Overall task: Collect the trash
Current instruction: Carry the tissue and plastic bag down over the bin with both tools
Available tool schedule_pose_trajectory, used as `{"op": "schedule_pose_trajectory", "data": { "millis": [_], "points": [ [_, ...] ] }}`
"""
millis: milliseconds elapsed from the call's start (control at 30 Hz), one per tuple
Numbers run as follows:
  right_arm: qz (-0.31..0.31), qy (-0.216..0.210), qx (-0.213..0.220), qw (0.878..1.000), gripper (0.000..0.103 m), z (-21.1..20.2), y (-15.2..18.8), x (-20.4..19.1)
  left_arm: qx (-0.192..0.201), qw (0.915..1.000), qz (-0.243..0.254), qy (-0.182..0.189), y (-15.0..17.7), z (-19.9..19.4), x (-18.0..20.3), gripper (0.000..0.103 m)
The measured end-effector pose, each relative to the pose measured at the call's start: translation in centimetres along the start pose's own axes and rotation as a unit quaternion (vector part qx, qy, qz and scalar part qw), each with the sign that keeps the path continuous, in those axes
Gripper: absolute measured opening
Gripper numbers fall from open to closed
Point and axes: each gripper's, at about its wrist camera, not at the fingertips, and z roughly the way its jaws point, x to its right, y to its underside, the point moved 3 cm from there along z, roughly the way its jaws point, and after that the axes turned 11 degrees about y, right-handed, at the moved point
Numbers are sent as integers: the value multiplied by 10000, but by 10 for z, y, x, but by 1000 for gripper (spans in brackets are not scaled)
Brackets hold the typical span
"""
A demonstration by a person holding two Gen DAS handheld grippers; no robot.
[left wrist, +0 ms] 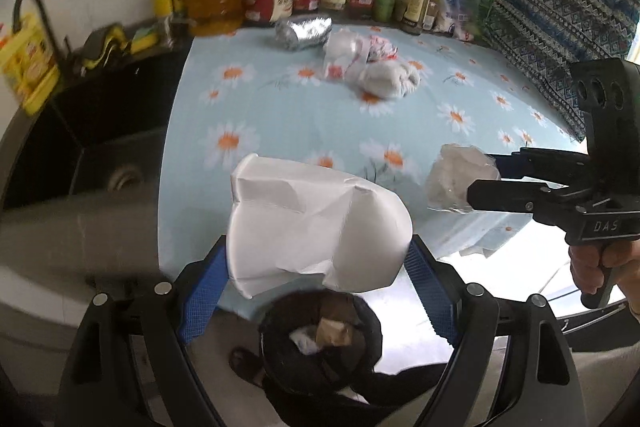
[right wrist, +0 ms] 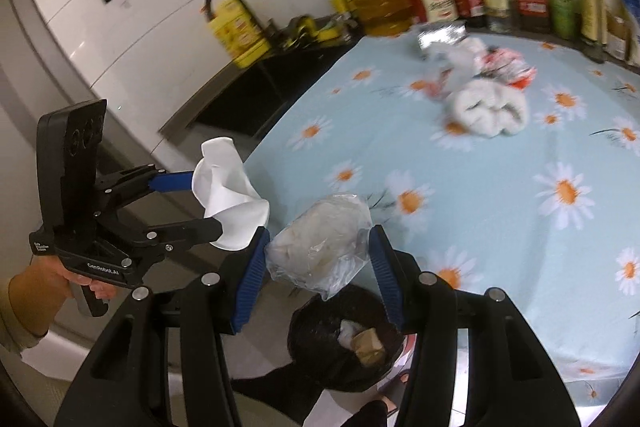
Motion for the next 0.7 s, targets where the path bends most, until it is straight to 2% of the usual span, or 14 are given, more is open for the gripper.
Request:
{"op": "schedule_pose_trajectory", "data": {
  "millis": [300,533,700],
  "points": [
    [-316,-194,-639,9973,52,36,42,-27,-425,9963,-743,109,63,18,-15,83],
    [-646,-77,-1032,9925,52,73,78,-39,-893,9885,-1210,160,105,52,-36,83],
    [-720,57,-1356,9881,52,101,104,-39,-1153,9831,-1403,225,124,74,-48,83]
  ]
}}
